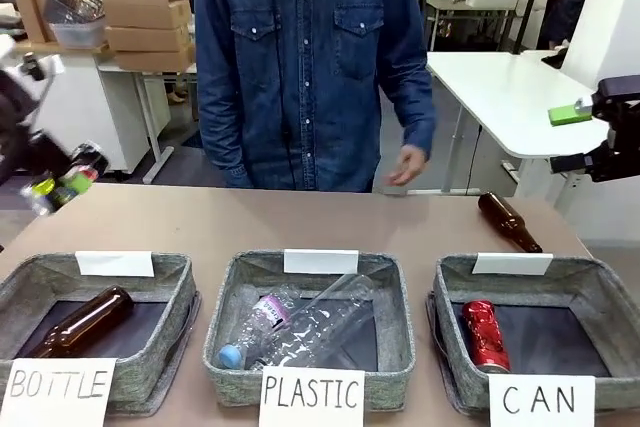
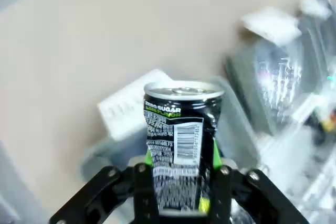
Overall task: Sort the can waste into the basket.
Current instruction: Pick up the can waste from the table and place it in the right Fabric basket.
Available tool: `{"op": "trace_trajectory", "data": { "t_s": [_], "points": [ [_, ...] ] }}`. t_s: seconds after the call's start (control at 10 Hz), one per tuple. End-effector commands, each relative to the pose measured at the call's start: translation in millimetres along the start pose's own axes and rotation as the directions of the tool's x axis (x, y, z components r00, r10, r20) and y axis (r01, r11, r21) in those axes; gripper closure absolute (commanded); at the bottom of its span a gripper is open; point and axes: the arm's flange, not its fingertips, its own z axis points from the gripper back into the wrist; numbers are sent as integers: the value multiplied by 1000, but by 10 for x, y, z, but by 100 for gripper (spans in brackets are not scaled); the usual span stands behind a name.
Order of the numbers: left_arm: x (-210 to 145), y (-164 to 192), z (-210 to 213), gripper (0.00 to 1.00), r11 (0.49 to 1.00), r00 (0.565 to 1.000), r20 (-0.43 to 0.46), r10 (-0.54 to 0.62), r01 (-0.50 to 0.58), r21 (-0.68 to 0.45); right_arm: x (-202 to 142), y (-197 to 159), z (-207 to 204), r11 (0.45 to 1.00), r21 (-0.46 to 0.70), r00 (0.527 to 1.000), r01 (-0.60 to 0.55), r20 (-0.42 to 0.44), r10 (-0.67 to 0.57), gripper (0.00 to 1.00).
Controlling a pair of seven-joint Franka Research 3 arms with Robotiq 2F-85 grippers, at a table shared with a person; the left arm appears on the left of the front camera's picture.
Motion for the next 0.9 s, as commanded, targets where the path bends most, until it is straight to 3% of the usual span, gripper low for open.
{"op": "trace_trajectory", "data": {
  "t_s": [0.0, 0.1, 0.2, 0.5, 0.6, 0.7, 0.8],
  "points": [
    [-616, -312, 54, 100, 983, 996, 0, -86, 84, -165, 6, 4, 12, 1000, -3, 1000, -15, -10, 15, 0],
    [-737, -117, -26, 100, 986, 993, -114, 23, -41, -162, 6, 4, 12, 1000, -3, 1000, -15, -10, 15, 0],
    [-367, -296, 12, 100, 993, 997, 14, -72, 73, -97, 6, 4, 12, 1000, -3, 1000, -15, -10, 15, 0],
    [-367, -296, 12, 100, 993, 997, 14, -72, 73, -97, 6, 4, 12, 1000, -3, 1000, -15, -10, 15, 0],
    [-514, -325, 19, 60, 991, 997, 1, -77, 77, -112, 6, 4, 12, 1000, -3, 1000, -15, -10, 15, 0],
    [-168, -506, -137, 60, 983, 988, 16, -155, 156, -97, 6, 4, 12, 1000, -3, 1000, -15, -10, 15, 0],
    [363, -799, -347, 60, 962, 963, -32, -269, 266, -62, 0, -3, -1, 1000, 0, 1000, 1, -1, -1, 0]
  ]
}}
